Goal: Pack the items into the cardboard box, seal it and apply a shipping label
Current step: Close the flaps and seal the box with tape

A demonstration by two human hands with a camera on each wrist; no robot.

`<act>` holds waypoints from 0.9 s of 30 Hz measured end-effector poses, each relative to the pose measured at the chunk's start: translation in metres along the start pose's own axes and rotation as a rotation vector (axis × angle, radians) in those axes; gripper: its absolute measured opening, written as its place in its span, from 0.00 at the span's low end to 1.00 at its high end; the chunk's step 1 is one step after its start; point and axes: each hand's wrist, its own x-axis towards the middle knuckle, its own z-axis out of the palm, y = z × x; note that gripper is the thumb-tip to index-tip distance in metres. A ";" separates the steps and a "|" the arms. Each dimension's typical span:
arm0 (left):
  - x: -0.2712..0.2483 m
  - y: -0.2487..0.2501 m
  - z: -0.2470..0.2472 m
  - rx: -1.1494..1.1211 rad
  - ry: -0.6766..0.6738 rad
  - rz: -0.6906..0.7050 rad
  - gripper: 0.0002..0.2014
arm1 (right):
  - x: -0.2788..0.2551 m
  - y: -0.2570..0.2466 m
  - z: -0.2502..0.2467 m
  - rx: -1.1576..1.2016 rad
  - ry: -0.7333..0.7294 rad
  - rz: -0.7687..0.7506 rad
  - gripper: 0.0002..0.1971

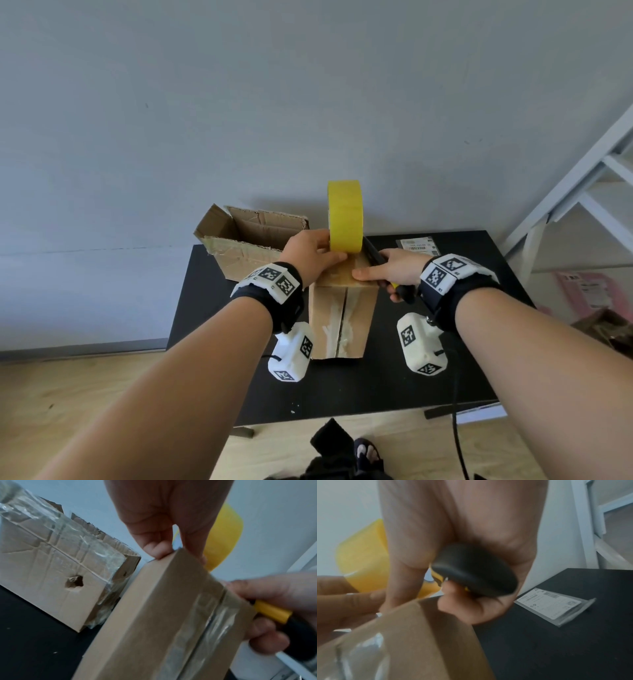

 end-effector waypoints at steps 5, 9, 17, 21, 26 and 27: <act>0.014 0.018 -0.012 -0.041 -0.069 -0.048 0.15 | 0.000 0.008 -0.019 0.103 0.100 0.000 0.13; 0.031 0.021 -0.008 0.060 -0.072 -0.045 0.17 | 0.012 0.025 -0.028 -0.006 0.181 0.032 0.09; 0.046 0.005 0.020 -0.046 -0.149 -0.207 0.19 | 0.056 0.065 -0.006 -0.472 0.258 0.118 0.29; 0.054 0.000 0.016 -0.044 -0.185 -0.262 0.20 | 0.085 0.083 0.010 -0.469 0.221 0.175 0.35; 0.059 -0.003 0.017 -0.116 -0.207 -0.334 0.20 | 0.108 0.101 0.023 -0.439 0.218 0.218 0.37; 0.059 -0.003 0.017 -0.127 -0.211 -0.345 0.20 | 0.110 0.102 0.023 -0.453 0.216 0.219 0.35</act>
